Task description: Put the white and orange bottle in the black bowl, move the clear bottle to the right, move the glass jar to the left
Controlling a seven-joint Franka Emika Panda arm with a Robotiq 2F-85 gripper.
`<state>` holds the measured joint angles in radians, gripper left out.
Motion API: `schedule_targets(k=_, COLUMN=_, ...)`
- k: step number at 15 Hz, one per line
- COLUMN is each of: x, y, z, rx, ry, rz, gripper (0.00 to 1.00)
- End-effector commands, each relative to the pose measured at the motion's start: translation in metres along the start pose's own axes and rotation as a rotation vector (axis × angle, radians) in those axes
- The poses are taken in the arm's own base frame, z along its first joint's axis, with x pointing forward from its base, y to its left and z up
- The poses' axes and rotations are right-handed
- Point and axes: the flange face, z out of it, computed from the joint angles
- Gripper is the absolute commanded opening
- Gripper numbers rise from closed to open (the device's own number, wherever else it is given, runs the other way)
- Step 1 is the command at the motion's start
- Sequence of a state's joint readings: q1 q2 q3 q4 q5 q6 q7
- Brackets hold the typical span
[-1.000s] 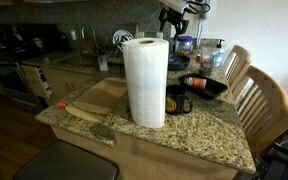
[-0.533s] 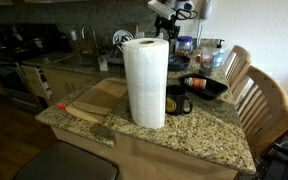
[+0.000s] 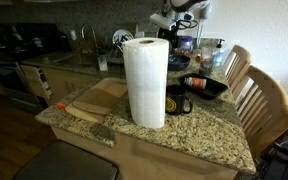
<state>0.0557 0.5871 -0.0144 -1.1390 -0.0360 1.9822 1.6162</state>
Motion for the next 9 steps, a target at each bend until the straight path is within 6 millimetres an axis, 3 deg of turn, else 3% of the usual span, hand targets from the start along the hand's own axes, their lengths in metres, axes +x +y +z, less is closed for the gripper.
schedule_targets(k=1, x=0.0, y=-0.001, z=-0.001, rx=0.005, ry=0.0, rz=-0.001, gripper=1.0)
schedule_targets(k=6, x=-0.005, y=-0.001, z=-0.004, rx=0.008, ry=-0.002, rz=-0.006, gripper=1.0)
schedule_targets(k=9, x=-0.006, y=-0.011, z=0.003, rx=0.097, ry=0.007, rz=0.017, gripper=1.0)
